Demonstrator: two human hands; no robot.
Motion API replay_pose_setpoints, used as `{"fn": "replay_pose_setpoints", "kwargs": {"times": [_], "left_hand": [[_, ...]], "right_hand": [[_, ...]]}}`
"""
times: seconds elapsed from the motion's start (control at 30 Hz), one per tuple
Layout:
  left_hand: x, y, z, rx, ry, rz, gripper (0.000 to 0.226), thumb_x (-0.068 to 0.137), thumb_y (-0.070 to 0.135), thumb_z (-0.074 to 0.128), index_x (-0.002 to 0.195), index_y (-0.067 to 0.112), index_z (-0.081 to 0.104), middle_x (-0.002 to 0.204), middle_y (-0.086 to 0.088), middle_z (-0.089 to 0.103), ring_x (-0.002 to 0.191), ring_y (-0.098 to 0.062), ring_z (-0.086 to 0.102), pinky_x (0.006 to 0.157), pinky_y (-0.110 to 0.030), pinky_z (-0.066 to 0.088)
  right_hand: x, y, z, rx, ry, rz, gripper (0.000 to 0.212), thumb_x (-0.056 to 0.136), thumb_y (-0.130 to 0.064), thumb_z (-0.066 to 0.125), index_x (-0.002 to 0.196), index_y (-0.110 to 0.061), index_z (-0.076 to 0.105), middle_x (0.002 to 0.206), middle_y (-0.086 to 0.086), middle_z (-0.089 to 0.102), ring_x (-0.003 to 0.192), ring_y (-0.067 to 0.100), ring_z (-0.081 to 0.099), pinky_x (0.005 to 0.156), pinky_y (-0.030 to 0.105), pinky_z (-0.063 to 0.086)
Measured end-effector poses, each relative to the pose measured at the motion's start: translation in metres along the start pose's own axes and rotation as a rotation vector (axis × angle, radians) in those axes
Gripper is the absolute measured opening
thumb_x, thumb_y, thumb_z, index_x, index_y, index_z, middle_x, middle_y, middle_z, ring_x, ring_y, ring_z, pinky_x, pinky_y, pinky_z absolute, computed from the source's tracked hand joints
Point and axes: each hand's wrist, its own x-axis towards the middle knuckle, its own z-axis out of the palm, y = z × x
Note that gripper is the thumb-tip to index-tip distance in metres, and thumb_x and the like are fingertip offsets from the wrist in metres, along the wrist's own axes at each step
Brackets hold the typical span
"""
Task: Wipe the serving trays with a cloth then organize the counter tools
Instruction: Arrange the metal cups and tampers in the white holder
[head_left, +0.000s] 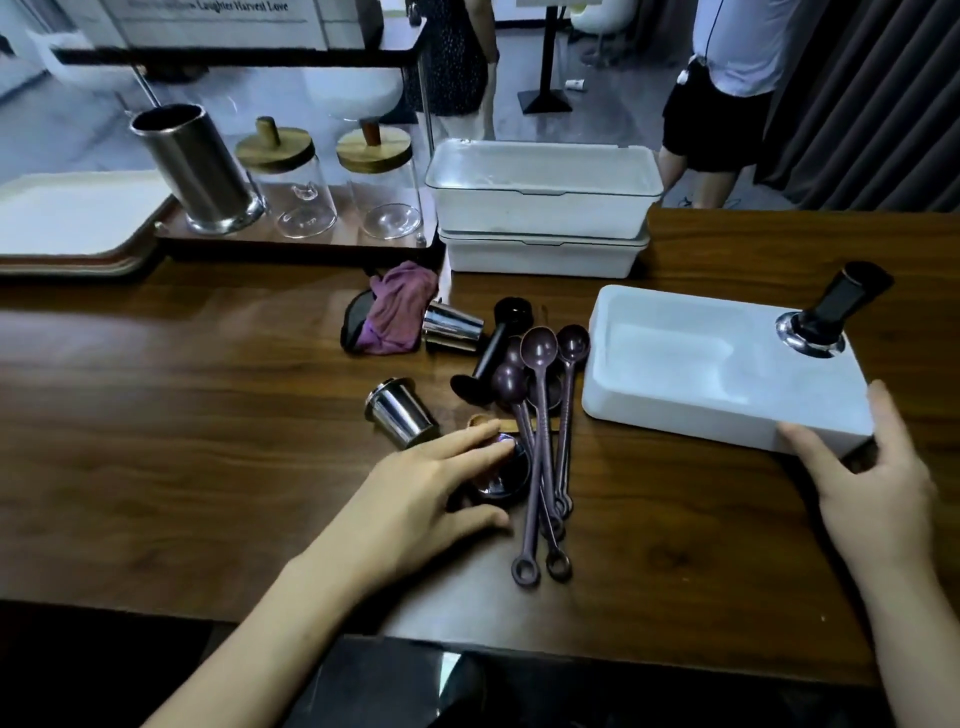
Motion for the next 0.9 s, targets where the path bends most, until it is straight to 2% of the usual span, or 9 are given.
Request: {"fn": "replay_pose_setpoints", "kwargs": {"times": [0.1,0.17,0.3,0.47,0.6,0.7,0.77,0.83,0.9], "left_hand": [[-0.003,0.009,0.008,-0.023,0.106,-0.064,0.069,0.082,0.047,0.081,0.145,0.045,0.053,0.157,0.017,0.043,0.142,-0.007,0.043,0.112,-0.032,0.043],[-0.005,0.013,0.015,0.006,0.171,-0.088,0.073,0.079,0.043,0.084,0.145,0.04,0.053,0.146,0.015,0.055,0.132,-0.01,0.048,0.107,-0.036,0.046],[-0.008,0.021,0.027,-0.065,0.243,-0.249,0.088,0.076,0.044,0.086,0.152,0.04,0.043,0.127,0.023,0.052,0.121,-0.004,0.045,0.094,-0.021,0.038],[-0.003,0.028,0.023,-0.368,0.367,-0.351,0.089,0.078,0.033,0.088,0.151,0.044,0.038,0.135,0.023,0.059,0.127,0.004,0.054,0.106,-0.021,0.041],[0.011,0.039,0.011,-0.575,0.433,-0.322,0.079,0.082,0.013,0.084,0.148,0.032,0.045,0.129,0.025,0.058,0.122,0.014,0.054,0.104,-0.009,0.041],[0.027,0.05,0.005,-0.68,0.449,-0.257,0.073,0.083,0.007,0.082,0.144,0.03,0.05,0.132,0.009,0.061,0.121,-0.003,0.062,0.103,-0.017,0.047],[0.041,0.057,0.004,-0.717,0.449,-0.217,0.072,0.083,0.009,0.083,0.143,0.031,0.051,0.136,0.004,0.059,0.124,-0.011,0.062,0.105,-0.022,0.048],[0.058,0.066,0.002,-0.729,0.424,-0.168,0.072,0.082,0.013,0.085,0.142,0.034,0.052,0.135,0.005,0.057,0.125,-0.014,0.061,0.104,-0.026,0.049],[0.076,0.082,0.003,-0.769,0.385,-0.1,0.07,0.08,0.013,0.086,0.138,0.035,0.053,0.131,0.003,0.058,0.119,-0.014,0.064,0.096,-0.025,0.052]], "right_hand": [[-0.002,-0.002,-0.002,0.031,-0.014,-0.017,0.094,0.084,-0.06,0.07,0.158,-0.033,0.019,0.157,0.003,0.039,0.144,0.031,0.034,0.114,0.056,0.036],[-0.002,-0.005,-0.003,0.034,-0.022,-0.02,0.091,0.086,-0.054,0.07,0.159,-0.029,0.022,0.158,0.005,0.038,0.144,0.032,0.031,0.115,0.054,0.034],[-0.005,-0.011,-0.006,0.027,-0.048,-0.026,0.088,0.089,-0.05,0.07,0.16,-0.028,0.022,0.159,0.005,0.036,0.144,0.034,0.028,0.113,0.054,0.031],[-0.004,-0.009,-0.009,0.053,-0.047,-0.056,0.088,0.088,-0.048,0.071,0.159,-0.025,0.025,0.16,0.005,0.036,0.145,0.034,0.03,0.115,0.051,0.031],[-0.005,-0.008,-0.01,0.064,-0.052,-0.067,0.089,0.087,-0.049,0.071,0.159,-0.024,0.025,0.16,0.006,0.037,0.144,0.033,0.033,0.115,0.051,0.034],[-0.004,-0.008,-0.009,0.073,-0.046,-0.065,0.088,0.088,-0.046,0.072,0.159,-0.024,0.026,0.16,0.005,0.037,0.145,0.031,0.033,0.114,0.048,0.034],[-0.004,-0.007,-0.01,0.081,-0.044,-0.066,0.089,0.087,-0.047,0.072,0.159,-0.025,0.026,0.16,0.005,0.037,0.145,0.03,0.035,0.114,0.047,0.035],[-0.004,-0.008,-0.01,0.086,-0.045,-0.062,0.089,0.087,-0.047,0.072,0.159,-0.025,0.026,0.159,0.004,0.038,0.144,0.029,0.035,0.113,0.046,0.035],[-0.003,-0.008,-0.011,0.091,-0.04,-0.049,0.089,0.087,-0.047,0.072,0.159,-0.025,0.026,0.159,0.004,0.038,0.143,0.028,0.036,0.112,0.045,0.037]]}}
